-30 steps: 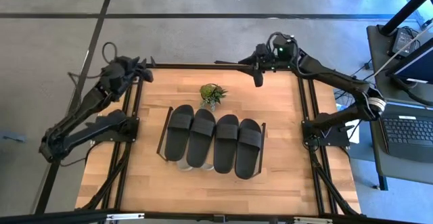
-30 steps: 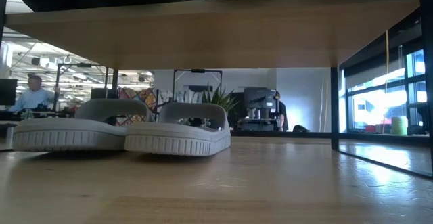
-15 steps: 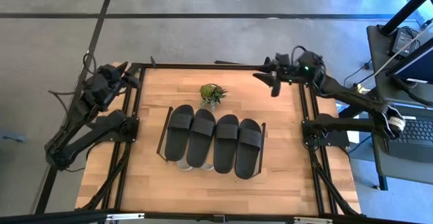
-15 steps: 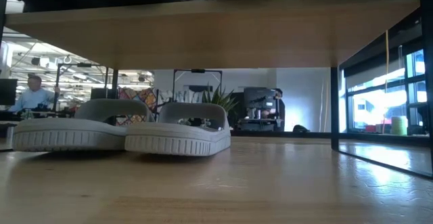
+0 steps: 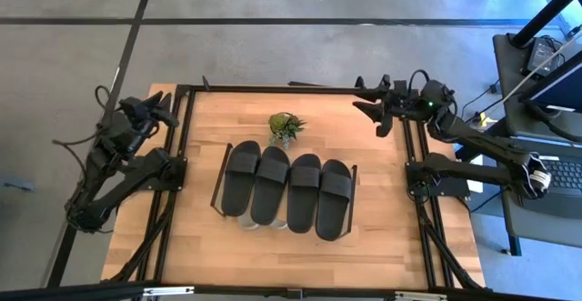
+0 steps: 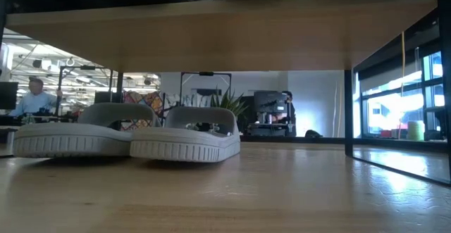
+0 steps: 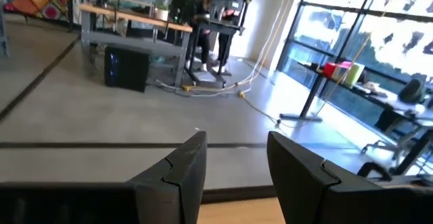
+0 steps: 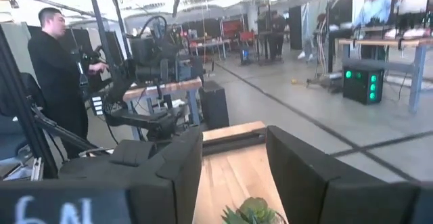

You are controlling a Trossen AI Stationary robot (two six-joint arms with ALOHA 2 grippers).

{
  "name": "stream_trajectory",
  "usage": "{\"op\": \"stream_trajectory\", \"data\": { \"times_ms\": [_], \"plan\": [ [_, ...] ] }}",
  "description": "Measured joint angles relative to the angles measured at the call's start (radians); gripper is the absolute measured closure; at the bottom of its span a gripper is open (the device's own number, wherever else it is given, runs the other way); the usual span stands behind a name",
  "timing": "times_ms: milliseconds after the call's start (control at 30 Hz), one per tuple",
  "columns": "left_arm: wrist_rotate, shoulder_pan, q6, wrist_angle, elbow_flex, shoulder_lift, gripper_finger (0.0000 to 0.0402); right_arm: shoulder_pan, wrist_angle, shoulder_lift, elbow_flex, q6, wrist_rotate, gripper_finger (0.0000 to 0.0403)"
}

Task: Pick and place slides into the shelf
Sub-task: Return to Home Position

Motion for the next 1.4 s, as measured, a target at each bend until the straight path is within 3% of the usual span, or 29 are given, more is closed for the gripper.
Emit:
{"op": "stream_trajectory", "data": {
  "times_ms": [167, 367, 500, 767, 1100, 1400],
  "plan": [
    [0.007, 0.0, -0.011, -0.021, -0.017, 0.001, 0.0254, 0.0, 0.181, -0.017, -0.1, 0.034, 0.0, 0.0237],
    [0.025, 0.0, -0.077, 0.044, -0.139, 0.001, 0.0254, 0.0, 0.368, -0.024, -0.204, 0.086, 0.0, 0.0237],
    [0.051, 0.0, -0.123, 0.159, -0.237, 0.001, 0.0254, 0.0, 0.394, -0.024, -0.243, 0.088, 0.0, 0.0237],
    [0.044, 0.0, -0.147, 0.2, -0.362, 0.001, 0.0254, 0.0, 0.435, -0.024, -0.281, 0.084, 0.001, 0.0238],
    [0.037, 0.0, -0.077, 0.223, -0.431, 0.001, 0.0254, 0.0, 0.659, -0.024, -0.412, 0.114, 0.092, 0.0237],
    [0.038, 0.0, -0.009, 0.234, -0.443, 0.001, 0.0254, 0.0, 0.7, -0.024, -0.46, 0.137, 0.103, 0.0237]
  ]
}}
